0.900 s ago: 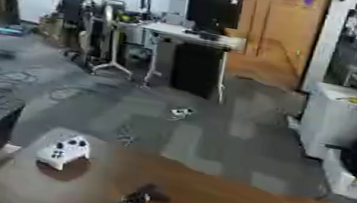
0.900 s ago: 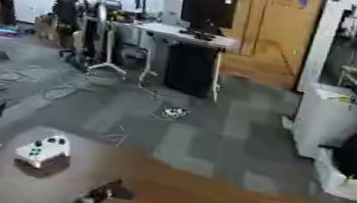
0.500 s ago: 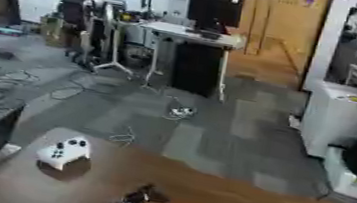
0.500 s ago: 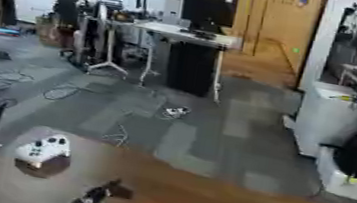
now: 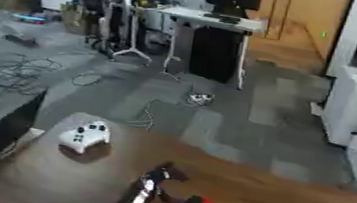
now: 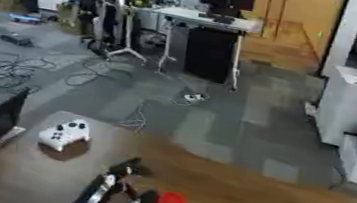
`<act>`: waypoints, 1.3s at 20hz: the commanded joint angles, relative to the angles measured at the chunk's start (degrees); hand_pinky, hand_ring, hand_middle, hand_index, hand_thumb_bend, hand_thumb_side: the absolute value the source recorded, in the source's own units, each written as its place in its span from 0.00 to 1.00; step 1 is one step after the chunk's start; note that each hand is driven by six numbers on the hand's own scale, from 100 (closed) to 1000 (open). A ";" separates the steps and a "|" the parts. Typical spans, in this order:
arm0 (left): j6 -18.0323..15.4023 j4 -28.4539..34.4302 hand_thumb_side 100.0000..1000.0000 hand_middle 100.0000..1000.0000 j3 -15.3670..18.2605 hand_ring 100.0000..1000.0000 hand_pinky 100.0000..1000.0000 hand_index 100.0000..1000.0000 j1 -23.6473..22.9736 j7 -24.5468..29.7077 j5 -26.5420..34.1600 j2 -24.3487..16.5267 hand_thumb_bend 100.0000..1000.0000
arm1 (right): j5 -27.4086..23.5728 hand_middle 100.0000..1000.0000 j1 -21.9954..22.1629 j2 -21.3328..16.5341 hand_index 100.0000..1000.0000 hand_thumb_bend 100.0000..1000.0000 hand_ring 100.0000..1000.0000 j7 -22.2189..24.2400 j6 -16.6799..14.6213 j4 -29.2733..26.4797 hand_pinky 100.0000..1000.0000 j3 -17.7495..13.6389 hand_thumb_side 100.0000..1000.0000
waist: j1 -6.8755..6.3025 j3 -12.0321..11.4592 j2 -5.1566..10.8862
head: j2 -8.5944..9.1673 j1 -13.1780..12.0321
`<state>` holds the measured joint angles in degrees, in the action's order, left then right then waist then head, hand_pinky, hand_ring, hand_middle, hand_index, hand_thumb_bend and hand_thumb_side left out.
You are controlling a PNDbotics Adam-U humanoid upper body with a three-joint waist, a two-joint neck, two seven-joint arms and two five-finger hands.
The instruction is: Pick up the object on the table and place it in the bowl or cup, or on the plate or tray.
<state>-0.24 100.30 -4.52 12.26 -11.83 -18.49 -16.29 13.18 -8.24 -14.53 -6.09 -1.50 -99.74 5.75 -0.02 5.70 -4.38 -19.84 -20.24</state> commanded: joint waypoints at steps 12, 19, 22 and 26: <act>-2.99 -4.96 0.69 0.71 -0.60 1.00 0.61 0.74 8.34 3.42 -5.63 -9.46 0.72 | 0.00 0.75 -0.81 0.38 0.83 0.24 0.46 0.23 -0.22 -0.23 0.63 0.47 0.58 | -0.45 1.13 -0.42 | -1.79 -1.73; -5.21 -11.51 0.72 0.70 -1.22 1.00 0.60 0.73 11.67 3.73 1.57 -9.56 0.74 | 0.02 0.75 -0.63 0.55 0.83 0.24 0.46 0.38 -0.23 -0.21 0.63 0.70 0.58 | -0.26 2.63 -0.56 | -2.49 -2.54; -6.40 -14.03 0.72 0.70 -1.19 1.00 0.59 0.73 12.83 3.59 5.96 -8.96 0.74 | 0.00 0.75 -0.62 0.55 0.83 0.24 0.46 0.43 -0.21 -0.25 0.63 0.76 0.58 | -0.18 3.07 -0.53 | -2.79 -2.52; -8.62 -17.41 0.72 0.70 -0.95 1.00 0.60 0.73 14.00 3.34 7.64 -7.73 0.74 | -0.01 0.75 -0.66 0.56 0.83 0.24 0.46 0.50 -0.20 -0.34 0.63 0.84 0.58 | -0.10 3.52 -0.56 | -2.78 -2.43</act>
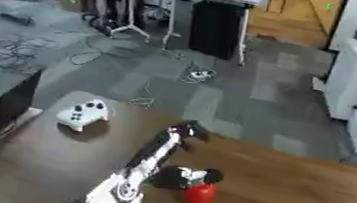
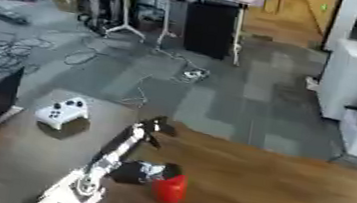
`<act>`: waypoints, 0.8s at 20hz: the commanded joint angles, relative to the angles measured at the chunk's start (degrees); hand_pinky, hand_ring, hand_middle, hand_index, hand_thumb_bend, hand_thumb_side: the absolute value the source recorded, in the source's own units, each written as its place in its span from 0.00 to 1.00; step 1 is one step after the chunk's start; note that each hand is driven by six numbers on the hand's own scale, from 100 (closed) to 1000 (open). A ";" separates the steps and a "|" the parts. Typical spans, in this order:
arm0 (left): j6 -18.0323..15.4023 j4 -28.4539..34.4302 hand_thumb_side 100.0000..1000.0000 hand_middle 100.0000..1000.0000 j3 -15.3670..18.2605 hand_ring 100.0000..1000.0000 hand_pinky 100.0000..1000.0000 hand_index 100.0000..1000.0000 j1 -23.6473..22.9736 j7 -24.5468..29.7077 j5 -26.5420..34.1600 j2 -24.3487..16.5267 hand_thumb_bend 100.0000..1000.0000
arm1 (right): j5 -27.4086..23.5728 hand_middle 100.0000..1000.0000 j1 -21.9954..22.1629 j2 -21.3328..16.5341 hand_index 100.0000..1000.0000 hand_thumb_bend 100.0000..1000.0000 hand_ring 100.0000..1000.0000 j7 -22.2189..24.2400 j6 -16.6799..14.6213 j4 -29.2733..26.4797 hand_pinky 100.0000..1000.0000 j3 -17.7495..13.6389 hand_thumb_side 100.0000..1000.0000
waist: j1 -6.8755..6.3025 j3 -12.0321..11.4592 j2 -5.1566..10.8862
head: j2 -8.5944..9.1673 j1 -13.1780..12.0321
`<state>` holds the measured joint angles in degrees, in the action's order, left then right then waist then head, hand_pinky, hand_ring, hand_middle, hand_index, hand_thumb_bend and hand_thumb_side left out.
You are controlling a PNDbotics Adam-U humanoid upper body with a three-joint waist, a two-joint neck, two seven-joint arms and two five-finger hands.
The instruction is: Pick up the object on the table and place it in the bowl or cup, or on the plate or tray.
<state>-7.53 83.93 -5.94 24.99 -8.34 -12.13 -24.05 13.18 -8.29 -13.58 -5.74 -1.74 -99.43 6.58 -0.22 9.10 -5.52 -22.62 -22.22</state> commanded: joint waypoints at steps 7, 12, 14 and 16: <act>-2.80 -3.76 0.74 0.70 0.52 1.00 0.60 0.73 1.86 -0.33 -0.15 0.62 0.74 | -0.03 0.75 -0.72 -0.32 0.83 0.24 0.46 0.09 0.07 -0.71 0.63 0.02 0.58 | -0.02 0.51 0.39 | 0.09 -0.38; -3.74 -4.21 0.75 0.69 0.31 1.00 0.58 0.73 1.27 -0.57 -0.05 1.39 0.74 | -0.01 0.75 -0.81 -0.28 0.83 0.24 0.46 -0.06 0.10 -0.79 0.63 -0.07 0.58 | -0.01 0.56 0.22 | -0.26 -0.21; -4.15 -4.36 0.75 0.69 0.12 1.00 0.58 0.73 0.91 -0.49 0.23 1.80 0.75 | 0.02 0.75 -0.85 -0.27 0.83 0.24 0.46 -0.11 0.11 -0.85 0.63 -0.10 0.58 | 0.02 0.60 0.11 | -0.29 -0.13; -4.48 -4.50 0.74 0.66 -0.02 1.00 0.58 0.73 0.59 -0.52 0.53 2.22 0.80 | 0.03 0.75 -0.88 -0.23 0.83 0.24 0.45 -0.16 0.13 -0.89 0.63 -0.13 0.58 | 0.06 0.66 -0.03 | -0.27 -0.09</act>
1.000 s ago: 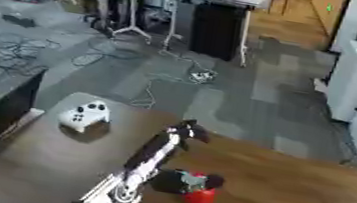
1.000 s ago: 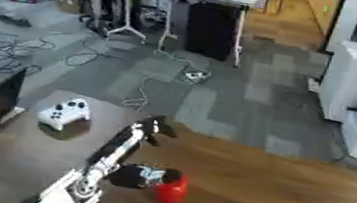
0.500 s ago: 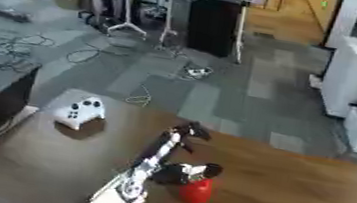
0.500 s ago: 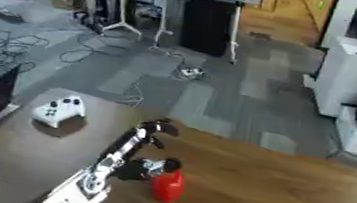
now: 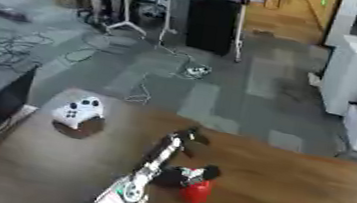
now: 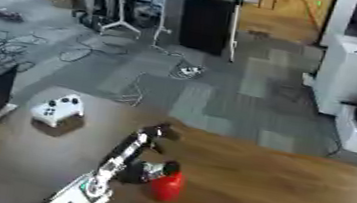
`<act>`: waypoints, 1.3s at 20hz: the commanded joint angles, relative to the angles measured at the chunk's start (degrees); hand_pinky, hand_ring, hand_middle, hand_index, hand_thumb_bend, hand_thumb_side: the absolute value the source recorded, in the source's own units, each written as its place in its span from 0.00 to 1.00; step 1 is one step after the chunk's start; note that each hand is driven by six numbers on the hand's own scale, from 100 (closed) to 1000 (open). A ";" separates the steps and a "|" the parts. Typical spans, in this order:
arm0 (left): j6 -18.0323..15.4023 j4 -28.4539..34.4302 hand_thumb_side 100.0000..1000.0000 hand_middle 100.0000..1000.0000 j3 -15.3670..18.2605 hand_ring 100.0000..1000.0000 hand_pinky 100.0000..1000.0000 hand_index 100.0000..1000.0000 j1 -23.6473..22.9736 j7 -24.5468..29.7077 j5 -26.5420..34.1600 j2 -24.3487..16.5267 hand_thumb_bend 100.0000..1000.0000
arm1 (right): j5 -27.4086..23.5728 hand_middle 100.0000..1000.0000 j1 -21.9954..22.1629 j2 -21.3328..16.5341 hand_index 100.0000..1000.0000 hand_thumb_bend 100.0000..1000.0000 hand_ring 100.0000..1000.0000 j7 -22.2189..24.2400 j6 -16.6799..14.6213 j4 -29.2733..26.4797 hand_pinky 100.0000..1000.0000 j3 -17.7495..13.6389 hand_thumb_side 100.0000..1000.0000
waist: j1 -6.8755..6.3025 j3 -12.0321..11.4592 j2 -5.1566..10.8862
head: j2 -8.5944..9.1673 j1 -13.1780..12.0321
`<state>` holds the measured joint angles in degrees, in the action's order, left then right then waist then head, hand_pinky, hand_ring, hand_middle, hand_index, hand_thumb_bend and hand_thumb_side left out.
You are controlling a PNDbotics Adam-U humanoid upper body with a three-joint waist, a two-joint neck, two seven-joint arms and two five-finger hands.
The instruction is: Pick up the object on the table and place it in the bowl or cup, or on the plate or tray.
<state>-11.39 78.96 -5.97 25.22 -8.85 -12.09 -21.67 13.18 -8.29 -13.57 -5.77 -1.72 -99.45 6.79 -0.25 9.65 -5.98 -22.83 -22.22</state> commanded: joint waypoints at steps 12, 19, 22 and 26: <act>-2.12 -0.25 0.74 0.60 -0.61 1.00 0.51 0.71 -0.74 0.19 3.36 1.67 0.90 | 0.13 0.74 -1.03 -0.15 0.83 0.25 0.45 -0.24 0.18 -1.04 0.63 -0.34 0.58 | 0.12 0.48 -0.09 | -0.32 0.14; -2.67 -0.41 0.75 0.61 -0.62 1.00 0.53 0.71 -1.08 0.48 3.32 1.98 0.90 | 0.13 0.74 -1.02 -0.15 0.83 0.25 0.45 -0.34 0.15 -1.16 0.63 -0.40 0.58 | 0.16 0.57 -0.23 | -0.41 0.24; -3.31 0.09 0.72 0.61 -0.56 1.00 0.53 0.71 -0.62 0.56 4.12 1.47 0.92 | 0.11 0.74 -0.96 -0.14 0.83 0.25 0.45 -0.31 0.15 -1.16 0.63 -0.36 0.58 | 0.23 0.56 -0.22 | -0.32 0.23; -3.98 1.15 0.67 0.60 -0.07 1.00 0.53 0.71 0.91 0.73 7.25 0.02 0.94 | 0.11 0.74 -0.85 -0.10 0.82 0.25 0.45 -0.22 0.18 -1.09 0.63 -0.27 0.58 | 0.35 0.51 -0.15 | -0.11 0.12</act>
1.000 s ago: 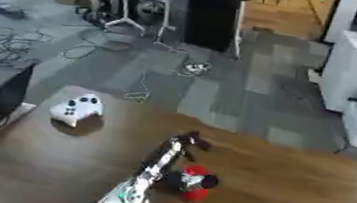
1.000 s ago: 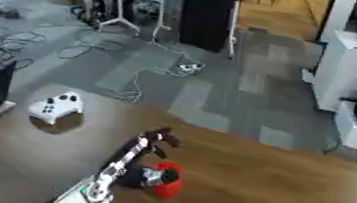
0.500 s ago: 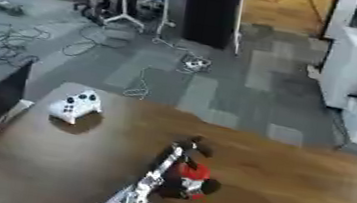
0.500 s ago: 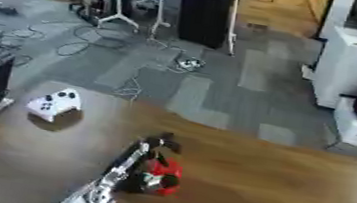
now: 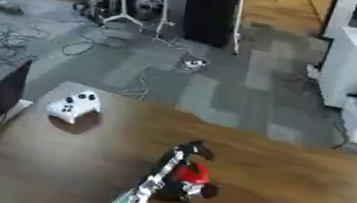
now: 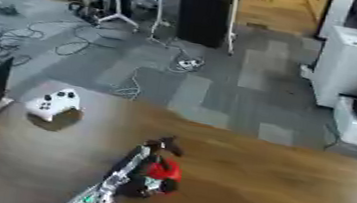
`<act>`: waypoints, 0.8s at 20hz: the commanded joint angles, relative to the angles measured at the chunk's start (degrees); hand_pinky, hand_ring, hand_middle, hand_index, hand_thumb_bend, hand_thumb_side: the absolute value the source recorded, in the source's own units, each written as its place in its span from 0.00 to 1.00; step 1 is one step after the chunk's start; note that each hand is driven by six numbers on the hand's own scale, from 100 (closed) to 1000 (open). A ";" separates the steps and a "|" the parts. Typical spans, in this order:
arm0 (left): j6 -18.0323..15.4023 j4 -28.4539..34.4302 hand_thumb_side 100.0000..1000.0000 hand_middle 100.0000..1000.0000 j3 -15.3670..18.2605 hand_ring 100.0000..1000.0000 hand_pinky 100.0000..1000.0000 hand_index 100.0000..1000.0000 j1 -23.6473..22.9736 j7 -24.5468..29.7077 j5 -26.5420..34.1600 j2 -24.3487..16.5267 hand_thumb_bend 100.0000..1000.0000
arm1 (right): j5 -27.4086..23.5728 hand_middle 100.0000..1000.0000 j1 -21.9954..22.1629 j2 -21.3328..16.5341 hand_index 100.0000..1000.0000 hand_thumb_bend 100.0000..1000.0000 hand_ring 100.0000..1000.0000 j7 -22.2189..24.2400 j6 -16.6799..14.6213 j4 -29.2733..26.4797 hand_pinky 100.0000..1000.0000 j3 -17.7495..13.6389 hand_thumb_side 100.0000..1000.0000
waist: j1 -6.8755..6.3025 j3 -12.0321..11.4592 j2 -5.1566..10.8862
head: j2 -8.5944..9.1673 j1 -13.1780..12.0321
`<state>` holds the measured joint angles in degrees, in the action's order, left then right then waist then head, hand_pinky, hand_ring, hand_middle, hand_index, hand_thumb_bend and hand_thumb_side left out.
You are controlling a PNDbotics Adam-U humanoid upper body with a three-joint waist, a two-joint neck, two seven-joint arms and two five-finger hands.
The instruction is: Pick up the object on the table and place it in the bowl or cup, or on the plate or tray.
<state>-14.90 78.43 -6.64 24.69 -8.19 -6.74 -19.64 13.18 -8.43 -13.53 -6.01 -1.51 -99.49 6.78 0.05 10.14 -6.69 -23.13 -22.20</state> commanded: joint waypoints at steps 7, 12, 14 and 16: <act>-0.46 1.15 0.65 0.60 1.34 1.00 0.53 0.71 3.63 0.01 2.73 -3.64 0.94 | 0.13 0.74 -0.62 -0.09 0.82 0.27 0.45 0.25 -0.04 -1.11 0.62 -0.07 0.58 | 0.27 0.29 0.54 | 1.05 -0.06; -0.43 -3.20 0.64 0.63 1.86 1.00 0.52 0.71 6.89 0.16 0.83 -4.07 0.93 | 0.14 0.74 -0.57 -0.04 0.82 0.27 0.45 0.46 -0.05 -1.20 0.62 0.12 0.58 | 0.42 0.56 0.47 | 1.45 -0.28; -0.64 -5.68 0.64 0.64 2.22 1.00 0.51 0.71 8.34 0.11 0.05 -4.21 0.94 | 0.14 0.74 -0.57 -0.02 0.81 0.27 0.45 0.52 -0.05 -1.22 0.62 0.17 0.58 | 0.41 0.74 0.39 | 1.56 -0.34; -1.00 -7.99 0.65 0.64 2.68 1.00 0.51 0.72 9.47 -0.07 -0.55 -4.04 0.94 | 0.13 0.74 -0.61 0.04 0.81 0.27 0.45 0.57 -0.06 -1.24 0.62 0.22 0.58 | 0.40 0.96 0.26 | 1.53 -0.34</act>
<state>-15.52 70.94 -4.79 32.96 -8.22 -6.56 -22.44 13.19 -8.43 -13.24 -5.52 -1.52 -99.67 7.10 0.42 11.05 -7.03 -22.21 -22.21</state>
